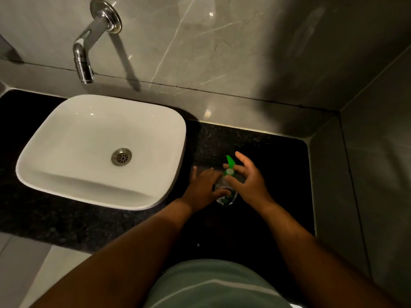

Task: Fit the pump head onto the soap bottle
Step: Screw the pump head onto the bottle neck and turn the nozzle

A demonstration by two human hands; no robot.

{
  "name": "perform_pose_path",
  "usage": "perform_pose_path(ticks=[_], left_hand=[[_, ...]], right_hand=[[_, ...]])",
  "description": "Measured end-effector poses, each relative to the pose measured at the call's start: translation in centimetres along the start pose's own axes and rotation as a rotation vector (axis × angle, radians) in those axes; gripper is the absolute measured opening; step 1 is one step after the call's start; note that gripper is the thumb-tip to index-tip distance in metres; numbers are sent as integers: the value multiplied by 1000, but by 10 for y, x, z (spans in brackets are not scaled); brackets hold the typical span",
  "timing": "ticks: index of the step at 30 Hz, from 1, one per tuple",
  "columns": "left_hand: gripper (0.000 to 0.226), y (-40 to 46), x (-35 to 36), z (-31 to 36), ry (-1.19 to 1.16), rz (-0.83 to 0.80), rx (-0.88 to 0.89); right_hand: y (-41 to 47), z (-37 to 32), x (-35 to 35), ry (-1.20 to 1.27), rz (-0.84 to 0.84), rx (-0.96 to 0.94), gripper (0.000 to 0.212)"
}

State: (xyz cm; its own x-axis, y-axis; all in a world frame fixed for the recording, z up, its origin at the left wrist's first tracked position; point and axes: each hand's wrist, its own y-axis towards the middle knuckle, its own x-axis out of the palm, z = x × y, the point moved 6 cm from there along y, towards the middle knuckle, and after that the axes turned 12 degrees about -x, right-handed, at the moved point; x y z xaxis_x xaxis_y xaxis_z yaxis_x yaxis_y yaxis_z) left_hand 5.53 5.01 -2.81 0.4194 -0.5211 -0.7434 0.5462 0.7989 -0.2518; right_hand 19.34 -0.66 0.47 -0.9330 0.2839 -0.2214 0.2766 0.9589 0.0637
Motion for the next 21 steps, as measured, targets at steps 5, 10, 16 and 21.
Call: perform_pose_path(ticks=[5,10,16,21], left_hand=[[66,0,3,6,9,-19,11],[65,0,2,-3,-27,5,-28],[62,2,4,-2,-33,-84,-20],[74,2,-1,-1,-114,-134,-33]], right_hand=[[2,-9,3,-170,218,-19,68],[3,-2,-1,-87,73,25,66],[12,-15,-3,-31,-299,-4,48],[20,-21,4,4,-508,34,42]])
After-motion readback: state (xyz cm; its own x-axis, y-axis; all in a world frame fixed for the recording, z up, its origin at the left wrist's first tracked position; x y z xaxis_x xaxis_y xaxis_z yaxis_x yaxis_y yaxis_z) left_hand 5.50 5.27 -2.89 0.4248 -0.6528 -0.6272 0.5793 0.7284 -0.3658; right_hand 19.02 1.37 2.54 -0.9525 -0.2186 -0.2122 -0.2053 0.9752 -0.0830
